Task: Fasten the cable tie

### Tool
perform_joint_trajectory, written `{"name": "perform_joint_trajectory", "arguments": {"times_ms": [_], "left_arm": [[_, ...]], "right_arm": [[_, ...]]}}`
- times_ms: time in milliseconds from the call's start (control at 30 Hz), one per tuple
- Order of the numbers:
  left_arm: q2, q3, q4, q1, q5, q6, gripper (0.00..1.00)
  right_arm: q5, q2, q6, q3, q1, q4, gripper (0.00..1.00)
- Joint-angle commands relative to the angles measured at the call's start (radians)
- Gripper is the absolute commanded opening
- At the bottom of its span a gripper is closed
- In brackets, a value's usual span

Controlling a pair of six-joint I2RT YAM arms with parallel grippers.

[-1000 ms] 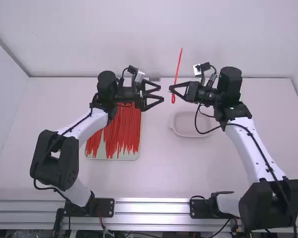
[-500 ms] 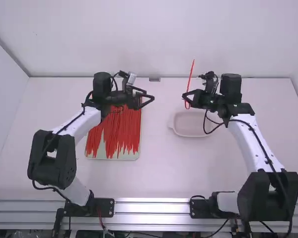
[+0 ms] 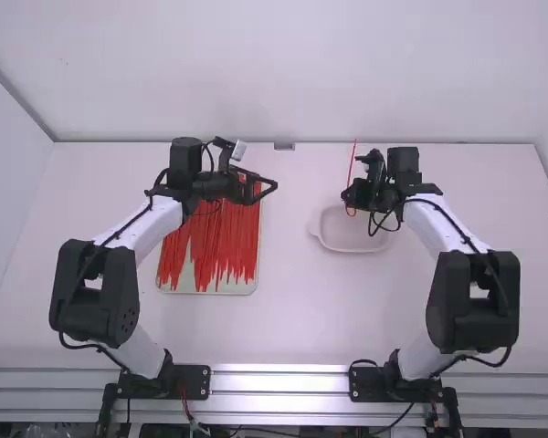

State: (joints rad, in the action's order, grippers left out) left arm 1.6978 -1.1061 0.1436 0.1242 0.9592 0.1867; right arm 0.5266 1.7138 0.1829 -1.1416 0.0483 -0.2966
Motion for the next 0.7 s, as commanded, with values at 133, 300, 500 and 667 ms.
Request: {"name": "perform_joint_trajectory", "arguments": {"times_ms": [133, 300, 500, 667], "left_arm": [[-0.013, -0.011, -0.009, -0.003, -0.032, -0.027, 0.99], [-0.013, -0.011, -0.008, -0.006, -0.034, -0.027, 0.99], [-0.013, -0.011, -0.005, -0.007, -0.034, -0.027, 0.99], [-0.013, -0.011, -0.004, -0.006, -0.028, -0.027, 0.99]], "right_arm": [[-0.037, 0.093, -0.007, -0.024, -0.003, -0.026, 0.00], [-0.059, 0.126, -0.008, -0.023, -0.002, -0.053, 0.00], [-0.126, 0.133, -0.030, 0.003, 0.003, -0.074, 0.00], [-0.144, 0.133, -0.030, 0.042, -0.003, -0.014, 0.00]]}}
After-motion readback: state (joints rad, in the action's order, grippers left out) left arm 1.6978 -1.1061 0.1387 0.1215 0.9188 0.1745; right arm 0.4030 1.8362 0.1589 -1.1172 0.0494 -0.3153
